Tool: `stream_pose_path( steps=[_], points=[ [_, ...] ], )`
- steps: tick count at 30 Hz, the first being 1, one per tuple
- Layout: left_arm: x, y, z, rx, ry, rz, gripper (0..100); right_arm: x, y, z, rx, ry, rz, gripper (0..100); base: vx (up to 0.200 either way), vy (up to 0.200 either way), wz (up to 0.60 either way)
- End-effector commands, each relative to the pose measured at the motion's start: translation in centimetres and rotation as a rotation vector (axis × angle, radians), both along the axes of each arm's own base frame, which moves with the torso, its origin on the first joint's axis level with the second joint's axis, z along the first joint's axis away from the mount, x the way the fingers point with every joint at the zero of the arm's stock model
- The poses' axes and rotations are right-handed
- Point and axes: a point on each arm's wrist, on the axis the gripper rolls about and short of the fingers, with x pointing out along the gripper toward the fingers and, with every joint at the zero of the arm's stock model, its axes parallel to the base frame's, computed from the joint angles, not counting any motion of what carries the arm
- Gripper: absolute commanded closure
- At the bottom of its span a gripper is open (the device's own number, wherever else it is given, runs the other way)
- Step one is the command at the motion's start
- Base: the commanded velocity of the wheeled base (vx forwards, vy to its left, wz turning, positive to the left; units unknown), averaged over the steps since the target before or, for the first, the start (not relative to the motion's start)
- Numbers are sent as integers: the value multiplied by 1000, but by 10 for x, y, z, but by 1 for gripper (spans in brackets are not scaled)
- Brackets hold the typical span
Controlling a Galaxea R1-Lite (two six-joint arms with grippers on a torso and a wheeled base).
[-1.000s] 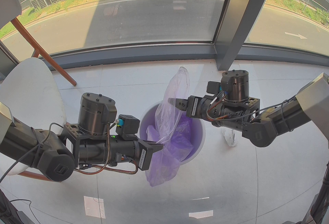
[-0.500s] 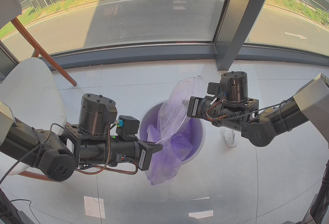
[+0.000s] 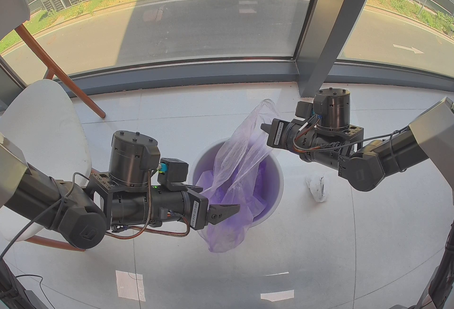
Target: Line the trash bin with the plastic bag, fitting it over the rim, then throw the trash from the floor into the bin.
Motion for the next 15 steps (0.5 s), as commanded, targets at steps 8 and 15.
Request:
stream_pose_path(
  steps=[8, 15],
  points=[
    [10, 4, -32, 3, -53, 114, 100, -7, -1, 5, 5, -2, 16, 100, 0, 0, 0],
    [14, 17, -36, 15, -38, 155, 100, -13, -8, 9, 2, 0, 10, 100, 0, 0, 0]
  ],
)
